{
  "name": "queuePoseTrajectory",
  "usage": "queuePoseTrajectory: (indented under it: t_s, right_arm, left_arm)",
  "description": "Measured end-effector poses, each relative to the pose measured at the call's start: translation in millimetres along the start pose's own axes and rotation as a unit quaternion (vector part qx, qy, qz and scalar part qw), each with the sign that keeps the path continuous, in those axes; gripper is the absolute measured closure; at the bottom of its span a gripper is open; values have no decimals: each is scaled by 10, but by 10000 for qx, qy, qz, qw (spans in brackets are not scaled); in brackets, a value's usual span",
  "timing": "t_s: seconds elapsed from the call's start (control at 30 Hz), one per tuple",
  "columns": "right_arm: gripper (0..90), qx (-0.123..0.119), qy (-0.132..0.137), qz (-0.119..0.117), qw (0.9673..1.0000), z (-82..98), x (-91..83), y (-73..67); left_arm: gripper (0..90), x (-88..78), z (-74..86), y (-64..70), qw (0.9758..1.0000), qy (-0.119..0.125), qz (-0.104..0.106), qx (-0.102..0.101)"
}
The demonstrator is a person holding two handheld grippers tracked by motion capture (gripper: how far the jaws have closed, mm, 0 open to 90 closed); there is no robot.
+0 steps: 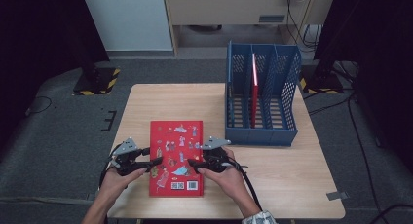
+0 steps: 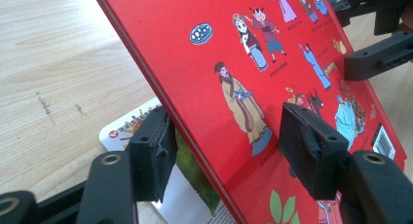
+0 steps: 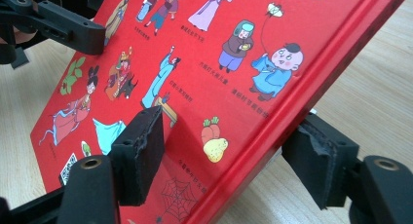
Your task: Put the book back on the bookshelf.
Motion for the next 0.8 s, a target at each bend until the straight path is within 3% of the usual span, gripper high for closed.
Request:
queuePoseTrajectory:
  t_s: [0.8]
  right_arm:
    - [438,-19,208,-24,9998,-219,-148,-36]
  left_arm:
    - [501,-150,-162,1,9994,329,28,-68]
Point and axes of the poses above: each handheld gripper's, and its own axes: x roughly forward along the jaws, z roughly out of its underside, y roughly to its right, the point moved 6 cm from there along x, roughly forward along the jaws, and after that the axes turned 12 degrees about -z, right-handed, at the moved point
